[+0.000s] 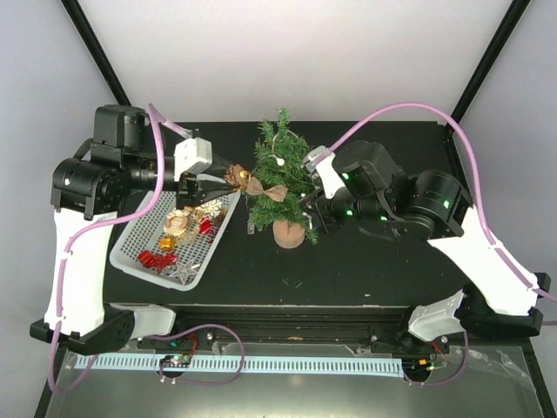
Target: Decorate the small christmas tree
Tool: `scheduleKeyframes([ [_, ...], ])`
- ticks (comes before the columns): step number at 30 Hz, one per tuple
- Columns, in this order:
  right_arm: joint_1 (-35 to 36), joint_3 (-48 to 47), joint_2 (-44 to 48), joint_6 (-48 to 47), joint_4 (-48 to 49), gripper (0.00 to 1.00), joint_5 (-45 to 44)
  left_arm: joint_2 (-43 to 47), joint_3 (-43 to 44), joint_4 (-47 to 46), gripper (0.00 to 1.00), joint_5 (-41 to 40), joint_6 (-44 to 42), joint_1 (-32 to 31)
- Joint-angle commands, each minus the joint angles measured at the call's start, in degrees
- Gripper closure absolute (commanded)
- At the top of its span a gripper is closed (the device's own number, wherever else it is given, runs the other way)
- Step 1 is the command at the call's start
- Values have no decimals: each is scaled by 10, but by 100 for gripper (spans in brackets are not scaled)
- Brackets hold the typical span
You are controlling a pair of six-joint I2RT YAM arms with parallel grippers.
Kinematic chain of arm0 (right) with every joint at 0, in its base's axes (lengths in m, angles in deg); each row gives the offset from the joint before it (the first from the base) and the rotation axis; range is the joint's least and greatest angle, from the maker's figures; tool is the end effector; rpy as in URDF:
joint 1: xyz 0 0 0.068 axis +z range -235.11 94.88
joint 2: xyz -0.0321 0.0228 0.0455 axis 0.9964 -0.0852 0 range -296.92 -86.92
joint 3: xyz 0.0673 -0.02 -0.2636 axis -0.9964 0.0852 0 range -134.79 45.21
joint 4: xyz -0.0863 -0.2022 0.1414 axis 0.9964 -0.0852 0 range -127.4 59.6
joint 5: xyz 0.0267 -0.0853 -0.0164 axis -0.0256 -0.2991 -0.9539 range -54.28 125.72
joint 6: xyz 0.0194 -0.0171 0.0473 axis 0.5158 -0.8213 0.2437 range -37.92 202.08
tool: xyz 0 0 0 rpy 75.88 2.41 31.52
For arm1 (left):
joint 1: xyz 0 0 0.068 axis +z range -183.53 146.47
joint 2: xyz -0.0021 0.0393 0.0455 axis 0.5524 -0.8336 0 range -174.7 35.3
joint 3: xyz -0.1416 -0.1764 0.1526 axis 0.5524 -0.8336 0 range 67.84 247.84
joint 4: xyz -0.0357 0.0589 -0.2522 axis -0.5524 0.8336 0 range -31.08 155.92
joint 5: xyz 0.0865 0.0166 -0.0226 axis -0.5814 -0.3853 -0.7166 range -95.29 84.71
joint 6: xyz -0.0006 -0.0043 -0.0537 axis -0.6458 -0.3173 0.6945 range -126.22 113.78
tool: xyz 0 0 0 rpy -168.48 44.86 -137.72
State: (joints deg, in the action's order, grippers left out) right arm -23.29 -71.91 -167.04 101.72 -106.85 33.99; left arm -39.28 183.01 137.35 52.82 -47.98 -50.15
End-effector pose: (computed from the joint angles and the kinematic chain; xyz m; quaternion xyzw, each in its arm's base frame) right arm 0.1042 0.1924 0.4993 -0.3193 0.8459 0.2682 0.3325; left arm 0.1543 -0.0776 0.5161 0.5693 0.5813 -0.3421 0.4700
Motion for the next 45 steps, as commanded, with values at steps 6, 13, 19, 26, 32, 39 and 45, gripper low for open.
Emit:
scheduleKeyframes([
  [6,-191,116,57,75,79,92,55,58,-146,-156,55,63,135,140],
  [13,-253,148,55,121,180,92,78,64,-201,-247,53,98,217,173],
  [19,-257,196,71,157,297,92,83,57,-225,-291,51,120,261,185],
  [26,-257,215,46,168,327,92,117,55,-241,-299,51,123,267,187],
  [32,-258,244,44,170,310,93,128,55,-252,-279,52,115,236,188],
  [39,-272,257,32,181,301,95,137,53,-273,-291,53,114,236,188],
  [45,-278,258,16,186,296,95,145,47,-274,-290,53,113,232,187],
])
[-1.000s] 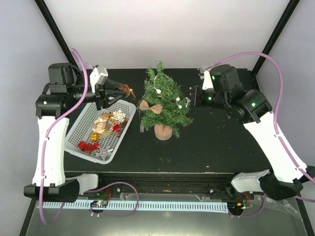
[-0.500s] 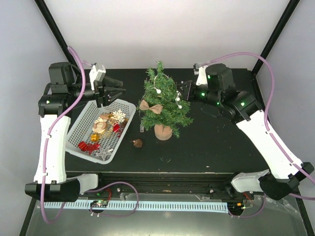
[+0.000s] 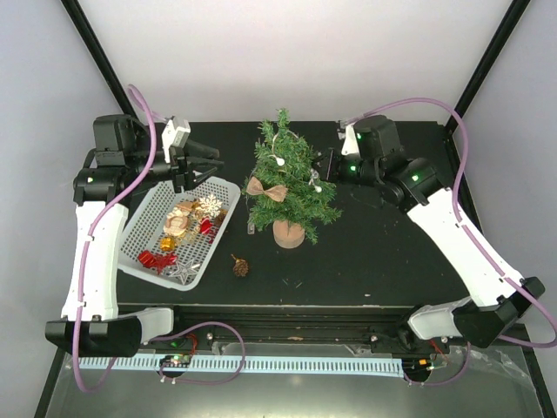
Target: Decorate the small christmas tree
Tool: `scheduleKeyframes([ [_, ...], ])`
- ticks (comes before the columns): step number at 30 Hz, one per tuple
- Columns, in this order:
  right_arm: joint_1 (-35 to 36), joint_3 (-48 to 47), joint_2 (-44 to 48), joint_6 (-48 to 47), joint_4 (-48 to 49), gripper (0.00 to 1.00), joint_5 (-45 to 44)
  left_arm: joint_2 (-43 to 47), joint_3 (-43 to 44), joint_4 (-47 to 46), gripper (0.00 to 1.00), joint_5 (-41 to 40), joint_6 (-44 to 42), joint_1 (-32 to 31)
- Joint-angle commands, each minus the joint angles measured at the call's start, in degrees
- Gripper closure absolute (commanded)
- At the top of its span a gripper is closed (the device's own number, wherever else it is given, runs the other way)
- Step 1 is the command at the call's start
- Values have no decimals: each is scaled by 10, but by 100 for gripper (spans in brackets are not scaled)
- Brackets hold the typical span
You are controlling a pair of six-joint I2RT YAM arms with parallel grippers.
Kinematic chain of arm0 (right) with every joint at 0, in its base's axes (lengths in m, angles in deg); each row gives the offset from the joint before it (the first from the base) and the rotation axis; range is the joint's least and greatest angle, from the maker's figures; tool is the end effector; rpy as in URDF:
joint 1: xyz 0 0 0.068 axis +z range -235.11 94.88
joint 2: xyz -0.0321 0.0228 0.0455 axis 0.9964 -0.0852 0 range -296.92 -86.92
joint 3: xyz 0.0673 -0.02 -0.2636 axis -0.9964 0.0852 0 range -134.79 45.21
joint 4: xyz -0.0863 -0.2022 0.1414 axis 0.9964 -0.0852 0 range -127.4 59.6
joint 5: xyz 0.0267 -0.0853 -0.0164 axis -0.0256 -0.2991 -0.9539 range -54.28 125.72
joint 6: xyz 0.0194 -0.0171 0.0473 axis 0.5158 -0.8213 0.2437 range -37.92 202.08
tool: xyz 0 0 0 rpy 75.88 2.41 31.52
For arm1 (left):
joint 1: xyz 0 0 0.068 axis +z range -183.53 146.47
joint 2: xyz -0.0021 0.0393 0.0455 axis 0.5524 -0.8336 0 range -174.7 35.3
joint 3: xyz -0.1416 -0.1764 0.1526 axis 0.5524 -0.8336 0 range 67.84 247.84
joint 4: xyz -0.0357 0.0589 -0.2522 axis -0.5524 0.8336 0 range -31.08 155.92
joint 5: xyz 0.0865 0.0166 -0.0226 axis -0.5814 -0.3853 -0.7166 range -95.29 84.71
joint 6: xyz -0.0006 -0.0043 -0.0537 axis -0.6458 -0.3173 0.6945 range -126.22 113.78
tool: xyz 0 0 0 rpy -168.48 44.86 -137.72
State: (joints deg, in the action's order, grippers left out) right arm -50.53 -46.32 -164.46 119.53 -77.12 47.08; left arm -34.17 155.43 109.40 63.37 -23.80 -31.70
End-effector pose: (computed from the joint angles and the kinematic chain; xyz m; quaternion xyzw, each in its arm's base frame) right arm 0.2247 0.1635 0.4298 -0.0255 0.8743 0.3507 0.3347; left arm 0.2159 -0.0262 0.4475 0.3684 0.6795 -0.4199 0.4757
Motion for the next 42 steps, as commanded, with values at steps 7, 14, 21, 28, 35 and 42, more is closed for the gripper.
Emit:
scheduleKeyframes([
  [7,-8,5,-25,9,-9,96,30,-7,-2,-10,53,8,-11,4],
  [14,-8,26,-19,8,-13,95,37,-5,-17,-18,52,14,-9,4],
  [21,-8,49,1,6,-11,96,30,-6,-22,-20,52,16,-12,2],
  [28,-8,69,9,5,-3,96,27,-31,8,11,49,-49,-55,-67],
  [35,-9,71,14,5,-8,96,17,-60,39,6,48,-56,-49,-83],
  [42,-11,75,35,-9,-9,96,16,-61,34,10,47,-73,-58,-99],
])
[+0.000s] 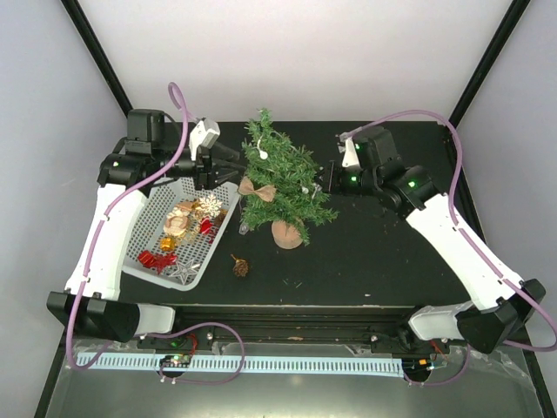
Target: Decorate the small christmas tree
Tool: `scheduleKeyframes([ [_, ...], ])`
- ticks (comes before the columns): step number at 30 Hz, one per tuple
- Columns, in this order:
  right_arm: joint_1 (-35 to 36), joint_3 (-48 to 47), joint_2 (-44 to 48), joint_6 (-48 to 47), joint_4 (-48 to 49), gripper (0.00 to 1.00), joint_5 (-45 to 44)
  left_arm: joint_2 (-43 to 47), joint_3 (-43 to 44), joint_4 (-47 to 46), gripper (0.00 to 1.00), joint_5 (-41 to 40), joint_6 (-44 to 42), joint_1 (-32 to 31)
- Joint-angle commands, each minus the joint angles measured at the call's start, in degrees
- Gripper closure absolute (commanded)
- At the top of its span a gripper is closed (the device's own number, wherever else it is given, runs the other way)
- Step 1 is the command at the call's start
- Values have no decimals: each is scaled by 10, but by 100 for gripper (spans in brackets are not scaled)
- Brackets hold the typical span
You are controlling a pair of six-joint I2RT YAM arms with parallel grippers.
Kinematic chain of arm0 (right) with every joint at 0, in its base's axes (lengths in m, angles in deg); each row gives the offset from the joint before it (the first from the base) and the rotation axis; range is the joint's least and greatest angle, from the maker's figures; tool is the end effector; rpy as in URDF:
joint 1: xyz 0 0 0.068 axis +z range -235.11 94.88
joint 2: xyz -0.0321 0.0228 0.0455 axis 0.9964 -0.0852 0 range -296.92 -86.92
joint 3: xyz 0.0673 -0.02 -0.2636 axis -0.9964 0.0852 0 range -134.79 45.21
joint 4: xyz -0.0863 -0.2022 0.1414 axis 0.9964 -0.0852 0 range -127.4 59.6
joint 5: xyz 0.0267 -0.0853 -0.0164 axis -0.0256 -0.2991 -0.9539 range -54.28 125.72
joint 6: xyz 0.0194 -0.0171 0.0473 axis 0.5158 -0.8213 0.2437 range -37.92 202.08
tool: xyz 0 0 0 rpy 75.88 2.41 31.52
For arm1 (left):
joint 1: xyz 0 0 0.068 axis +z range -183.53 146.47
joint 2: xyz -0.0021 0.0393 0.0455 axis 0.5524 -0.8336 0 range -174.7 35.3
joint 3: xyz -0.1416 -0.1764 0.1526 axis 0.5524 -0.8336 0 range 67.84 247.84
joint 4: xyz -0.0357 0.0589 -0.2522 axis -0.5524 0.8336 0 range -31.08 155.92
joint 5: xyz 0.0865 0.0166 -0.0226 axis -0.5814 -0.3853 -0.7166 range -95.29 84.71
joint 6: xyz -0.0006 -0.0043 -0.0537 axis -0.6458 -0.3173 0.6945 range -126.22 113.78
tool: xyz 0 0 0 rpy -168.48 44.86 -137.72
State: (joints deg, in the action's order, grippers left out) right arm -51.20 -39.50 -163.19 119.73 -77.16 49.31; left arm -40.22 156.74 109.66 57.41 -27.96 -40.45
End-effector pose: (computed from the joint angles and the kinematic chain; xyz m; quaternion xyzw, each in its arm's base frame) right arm 0.2243 0.1609 0.3979 -0.0223 0.8949 0.3394 0.2889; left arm 0.2446 -0.0615 0.4294 0.4130 0.6846 -0.4136 0.4356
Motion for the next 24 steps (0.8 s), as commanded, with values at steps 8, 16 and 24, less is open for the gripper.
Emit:
scheduleKeyframes([
  [8,-9,12,41,-28,-9,96,8,-3,22,12,45,-25,-26,-25],
  [16,-12,-3,46,-55,-47,95,7,-3,21,14,45,-27,-31,-26],
  [24,-25,2,73,-66,-56,95,1,-1,17,19,43,-32,-36,-26],
])
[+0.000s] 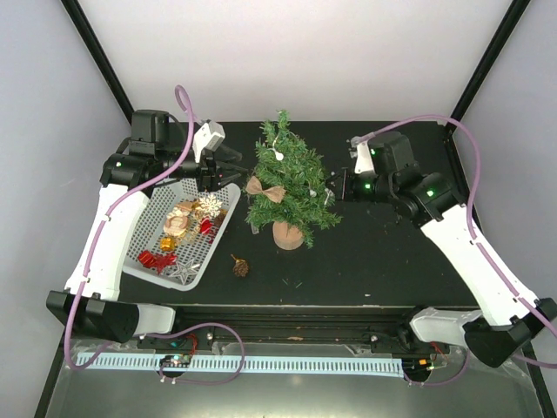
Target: Decorate the small christmas tree
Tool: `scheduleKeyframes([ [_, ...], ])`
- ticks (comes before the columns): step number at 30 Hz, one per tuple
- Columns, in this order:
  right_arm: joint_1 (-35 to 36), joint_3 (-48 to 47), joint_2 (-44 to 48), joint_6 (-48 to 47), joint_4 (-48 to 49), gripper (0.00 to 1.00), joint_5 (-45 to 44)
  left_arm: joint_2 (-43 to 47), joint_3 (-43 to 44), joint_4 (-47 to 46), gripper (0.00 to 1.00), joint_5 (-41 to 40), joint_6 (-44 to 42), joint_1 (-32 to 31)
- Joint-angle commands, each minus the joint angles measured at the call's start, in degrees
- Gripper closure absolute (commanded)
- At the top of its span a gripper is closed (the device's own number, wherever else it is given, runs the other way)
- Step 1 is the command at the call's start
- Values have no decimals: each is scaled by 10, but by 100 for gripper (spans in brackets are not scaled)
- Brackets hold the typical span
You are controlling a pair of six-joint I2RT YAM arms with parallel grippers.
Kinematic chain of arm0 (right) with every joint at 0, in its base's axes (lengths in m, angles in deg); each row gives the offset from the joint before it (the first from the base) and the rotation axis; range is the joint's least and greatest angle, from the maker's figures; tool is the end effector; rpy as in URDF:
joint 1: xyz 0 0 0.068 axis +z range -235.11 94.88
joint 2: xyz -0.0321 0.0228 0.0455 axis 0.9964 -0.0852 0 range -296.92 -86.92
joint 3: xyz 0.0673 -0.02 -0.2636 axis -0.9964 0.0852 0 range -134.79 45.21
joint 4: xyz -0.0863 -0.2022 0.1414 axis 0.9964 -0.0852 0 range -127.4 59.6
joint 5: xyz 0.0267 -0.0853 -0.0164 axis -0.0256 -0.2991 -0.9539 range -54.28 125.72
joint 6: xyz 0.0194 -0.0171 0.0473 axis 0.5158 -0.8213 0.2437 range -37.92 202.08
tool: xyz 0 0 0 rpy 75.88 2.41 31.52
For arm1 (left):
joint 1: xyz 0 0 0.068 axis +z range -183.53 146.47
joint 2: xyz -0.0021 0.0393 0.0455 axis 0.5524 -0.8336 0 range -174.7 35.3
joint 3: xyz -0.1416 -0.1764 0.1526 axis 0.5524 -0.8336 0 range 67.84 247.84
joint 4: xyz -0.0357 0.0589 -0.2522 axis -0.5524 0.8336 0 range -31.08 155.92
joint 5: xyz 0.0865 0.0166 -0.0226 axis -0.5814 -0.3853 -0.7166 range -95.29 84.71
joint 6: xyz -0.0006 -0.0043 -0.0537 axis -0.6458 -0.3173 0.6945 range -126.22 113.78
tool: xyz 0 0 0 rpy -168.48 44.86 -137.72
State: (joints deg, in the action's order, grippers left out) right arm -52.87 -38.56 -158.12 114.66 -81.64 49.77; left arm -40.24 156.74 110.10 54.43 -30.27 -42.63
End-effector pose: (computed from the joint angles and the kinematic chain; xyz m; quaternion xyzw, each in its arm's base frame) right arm 0.2031 0.1384 0.4075 -0.0503 0.8947 0.3235 0.3038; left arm 0.2431 -0.0700 0.4278 0.4321 0.6841 -0.3937 0.4363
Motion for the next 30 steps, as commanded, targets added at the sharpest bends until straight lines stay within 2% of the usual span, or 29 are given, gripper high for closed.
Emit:
scheduleKeyframes([
  [1,-9,-7,25,-16,-10,95,-5,0,15,15,43,-2,-13,-4],
  [8,-15,-7,23,-3,-9,95,-23,2,12,13,43,-5,-12,-4],
  [19,-16,-60,-56,41,15,96,-56,3,7,9,43,-8,-9,-4],
  [30,-19,-97,-89,49,12,96,-67,6,-6,7,42,-8,-13,-4],
])
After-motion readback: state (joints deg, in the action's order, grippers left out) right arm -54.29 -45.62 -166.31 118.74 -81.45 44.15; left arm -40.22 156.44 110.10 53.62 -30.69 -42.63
